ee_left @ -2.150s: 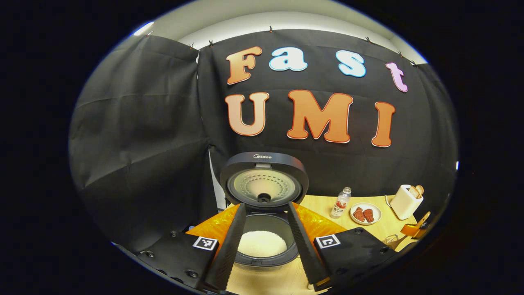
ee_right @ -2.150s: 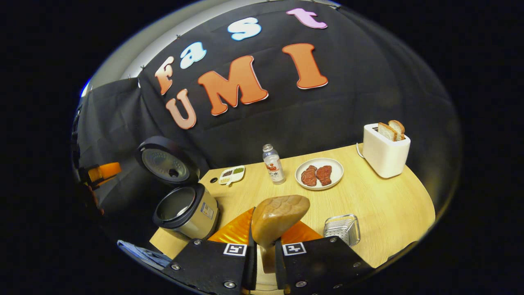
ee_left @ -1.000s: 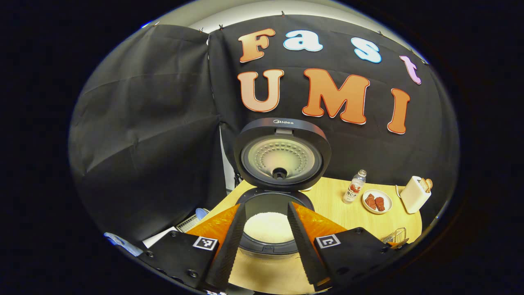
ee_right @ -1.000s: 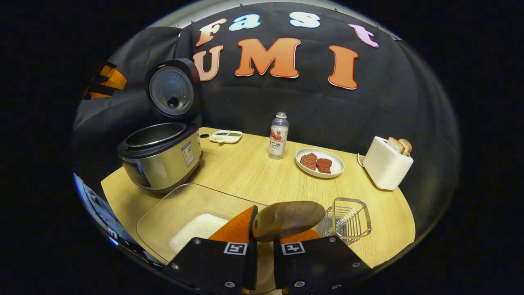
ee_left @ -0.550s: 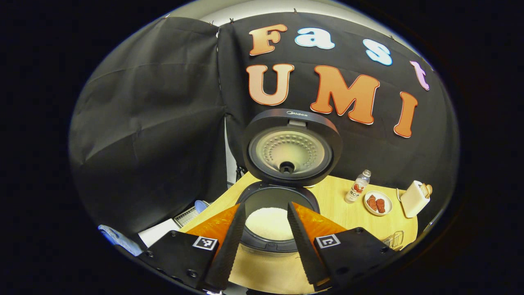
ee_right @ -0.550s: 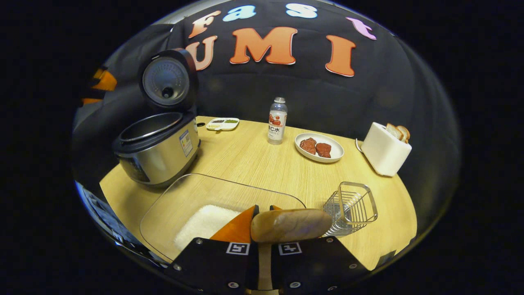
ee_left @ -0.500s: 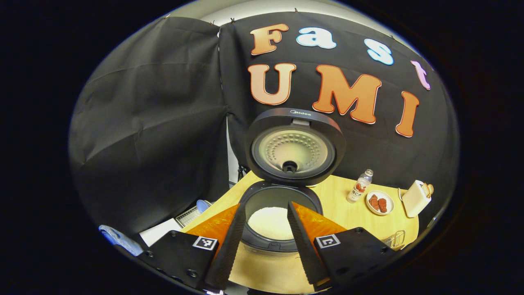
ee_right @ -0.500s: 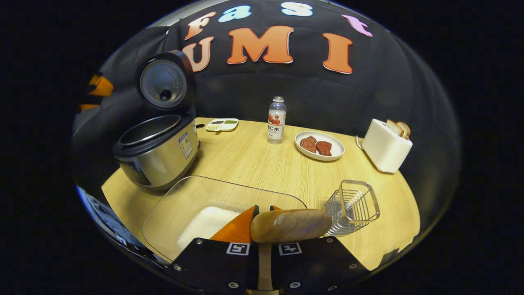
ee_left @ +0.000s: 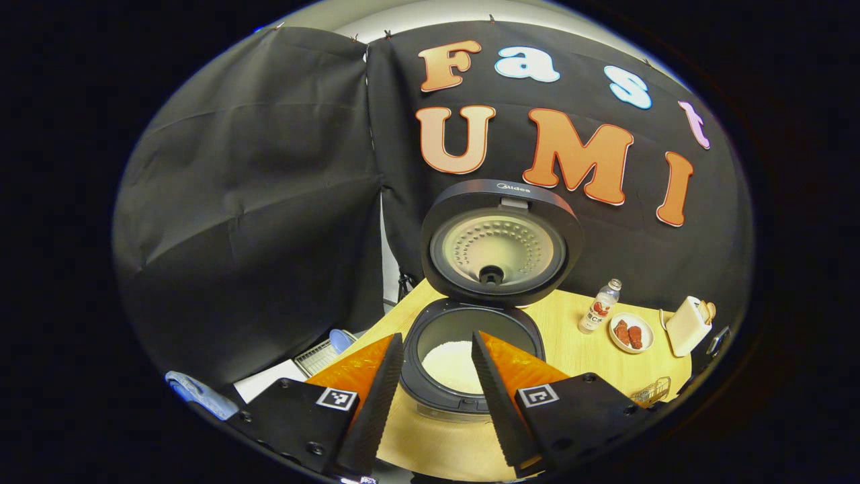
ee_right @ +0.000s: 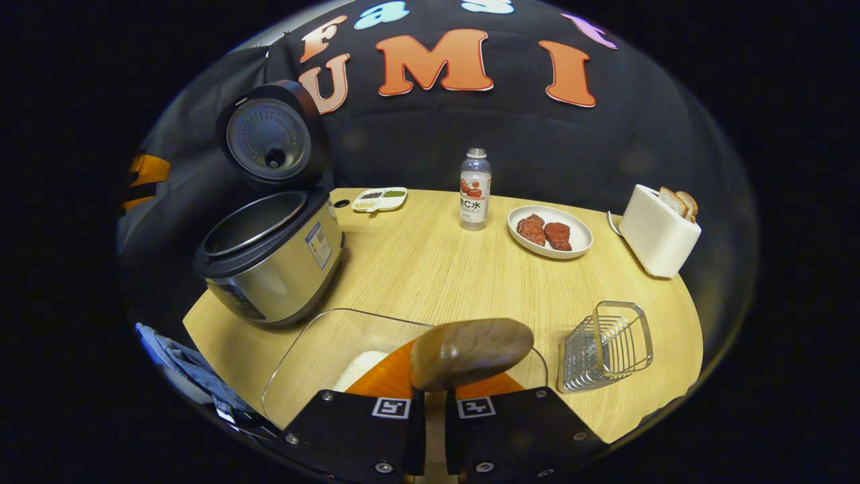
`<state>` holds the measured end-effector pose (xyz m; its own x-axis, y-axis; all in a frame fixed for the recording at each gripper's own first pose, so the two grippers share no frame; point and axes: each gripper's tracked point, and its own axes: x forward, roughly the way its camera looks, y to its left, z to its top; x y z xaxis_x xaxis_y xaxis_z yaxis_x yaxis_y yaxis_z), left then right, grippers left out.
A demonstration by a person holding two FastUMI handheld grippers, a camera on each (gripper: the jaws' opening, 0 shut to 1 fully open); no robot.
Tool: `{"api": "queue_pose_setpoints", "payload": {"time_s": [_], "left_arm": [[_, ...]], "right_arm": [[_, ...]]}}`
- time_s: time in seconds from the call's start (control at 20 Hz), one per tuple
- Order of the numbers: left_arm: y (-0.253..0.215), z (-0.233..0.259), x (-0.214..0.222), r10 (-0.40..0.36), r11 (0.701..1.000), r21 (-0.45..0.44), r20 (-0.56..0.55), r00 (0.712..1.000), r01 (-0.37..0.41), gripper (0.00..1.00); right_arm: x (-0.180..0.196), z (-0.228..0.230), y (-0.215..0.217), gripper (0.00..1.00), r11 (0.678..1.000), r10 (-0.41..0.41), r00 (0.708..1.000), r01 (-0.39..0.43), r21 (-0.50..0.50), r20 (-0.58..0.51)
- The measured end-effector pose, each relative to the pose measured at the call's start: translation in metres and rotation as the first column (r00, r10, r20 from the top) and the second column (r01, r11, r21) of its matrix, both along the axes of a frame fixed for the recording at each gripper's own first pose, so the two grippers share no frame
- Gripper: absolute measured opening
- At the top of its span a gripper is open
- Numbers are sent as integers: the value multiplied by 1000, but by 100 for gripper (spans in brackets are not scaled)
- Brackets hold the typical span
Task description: Close the left gripper, press the button to open the rice cooker; take a wooden spoon from the chopstick holder with the right hand, scoop a spoonful of rice and pour it into the rice cooker, then put the wooden spoon back into the chopstick holder.
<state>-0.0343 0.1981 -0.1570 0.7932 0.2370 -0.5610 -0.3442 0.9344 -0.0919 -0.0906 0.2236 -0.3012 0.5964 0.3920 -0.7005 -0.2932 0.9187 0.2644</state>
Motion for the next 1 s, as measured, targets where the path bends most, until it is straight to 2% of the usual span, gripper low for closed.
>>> {"api": "queue_pose_setpoints", "payload": {"time_s": [0.25,0.3,0.35,0.4,0.5,0.75,1.0], "left_arm": [[14,-8,-9,36,999,0,-16,999,-36,65],[16,-9,-11,43,999,0,-19,999,-43,73],[20,-10,-12,49,999,0,-22,999,-49,72],[22,-10,-13,55,998,2,-24,998,-55,65],[24,-10,-14,60,998,0,-27,998,-60,65],[21,-12,-7,45,999,1,-29,999,-45,65],[14,-5,3,20,1000,17,-23,1000,-20,65]], "right_arm": [[-15,3,26,11,986,-28,987,53,157,-155],[-17,2,29,11,981,-39,981,74,181,-191],[-19,2,30,12,975,-47,975,92,202,-219],[-19,2,30,11,971,-52,970,105,215,-239],[-19,2,29,11,962,-62,961,130,241,-269],[-22,-4,29,11,914,-106,919,240,328,-379],[-21,-8,32,11,846,-130,872,346,406,-473]]}}
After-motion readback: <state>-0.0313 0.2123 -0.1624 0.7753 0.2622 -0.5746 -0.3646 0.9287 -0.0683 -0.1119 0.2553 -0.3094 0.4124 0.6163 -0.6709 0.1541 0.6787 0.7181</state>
